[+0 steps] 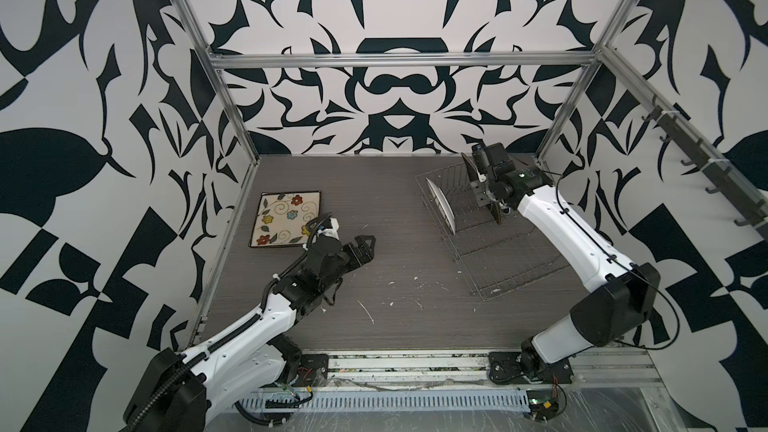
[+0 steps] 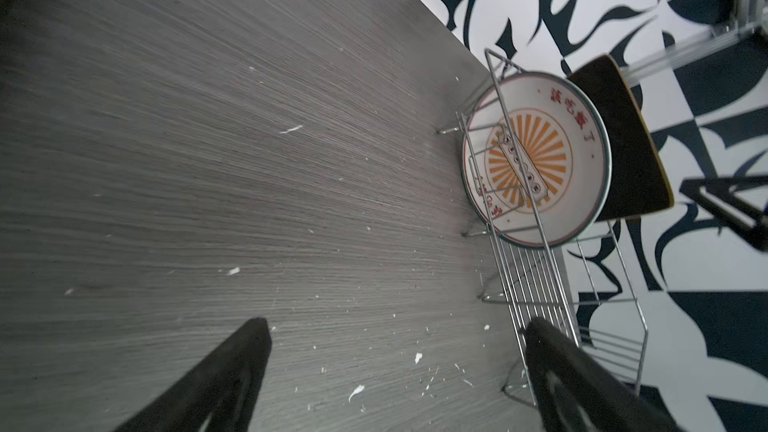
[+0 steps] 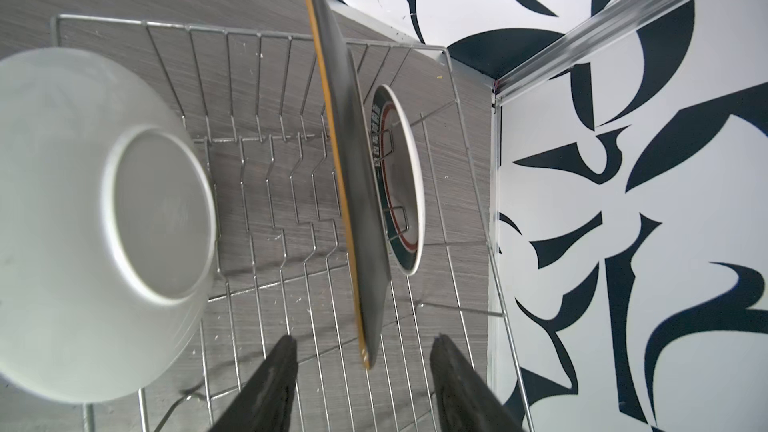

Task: Unload the plates from the dish rack
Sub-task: 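Grip the black plate's top edge with the right gripper while the left approaches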

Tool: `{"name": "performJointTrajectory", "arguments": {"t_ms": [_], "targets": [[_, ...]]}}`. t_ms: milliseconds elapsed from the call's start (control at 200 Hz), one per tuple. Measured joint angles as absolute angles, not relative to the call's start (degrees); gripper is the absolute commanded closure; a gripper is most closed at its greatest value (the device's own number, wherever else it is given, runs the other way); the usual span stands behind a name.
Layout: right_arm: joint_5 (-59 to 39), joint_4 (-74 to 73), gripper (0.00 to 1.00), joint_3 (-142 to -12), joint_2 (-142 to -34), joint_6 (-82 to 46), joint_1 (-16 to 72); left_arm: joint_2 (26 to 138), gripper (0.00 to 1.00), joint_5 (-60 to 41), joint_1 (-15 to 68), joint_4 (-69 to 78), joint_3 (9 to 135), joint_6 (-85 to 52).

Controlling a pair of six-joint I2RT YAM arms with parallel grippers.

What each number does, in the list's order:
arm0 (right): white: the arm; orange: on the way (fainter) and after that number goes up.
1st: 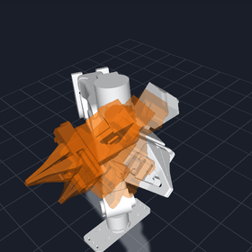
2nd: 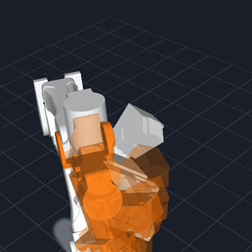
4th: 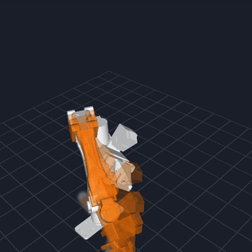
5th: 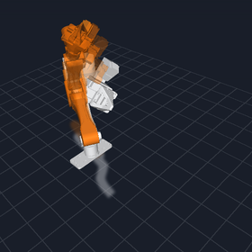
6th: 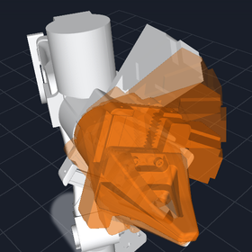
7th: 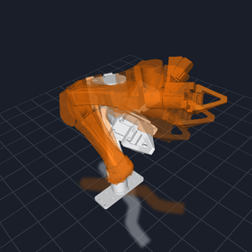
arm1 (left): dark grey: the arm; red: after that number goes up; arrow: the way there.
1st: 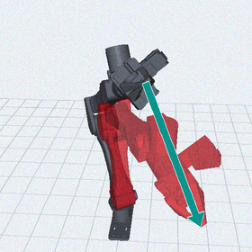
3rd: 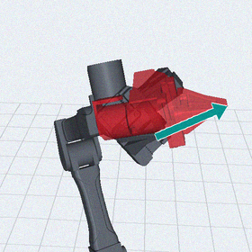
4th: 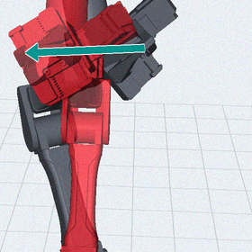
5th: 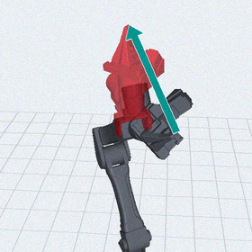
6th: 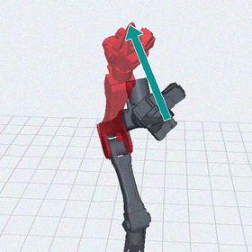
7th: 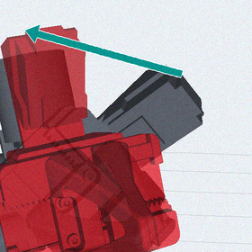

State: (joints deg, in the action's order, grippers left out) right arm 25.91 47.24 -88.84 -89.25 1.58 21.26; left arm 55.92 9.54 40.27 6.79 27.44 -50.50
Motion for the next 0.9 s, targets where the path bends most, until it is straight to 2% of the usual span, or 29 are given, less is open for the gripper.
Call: {"name": "performJointTrajectory", "arguments": {"t_ms": [120,285,535,665,900], "targets": [[25.2,45.8,0.42,-88.8,-90.5,2.7,20.3,59.5,0.01,13.6,44.9,8.2,32.2,-46.0],[24.8,44.8,0.41,-88.4,-92.7,3.4,19.6,64.3,0.01,14.2,48.6,14.4,35.6,-38.0],[23.6,44.7,0.48,-87.7,-94.8,4.4,17.6,73.5,0.01,15.2,53.3,20.0,38.8,-27.4],[23.0,44.6,0.57,-87.7,-95.6,5.2,16.9,77.1,0.01,15.8,55.3,21.7,42.3,-21.6],[23.0,44.3,0.57,-87.7,-97.5,6.6,16.5,79.4,0.01,14.6,56.4,23.6,44.2,-16.5]]}}
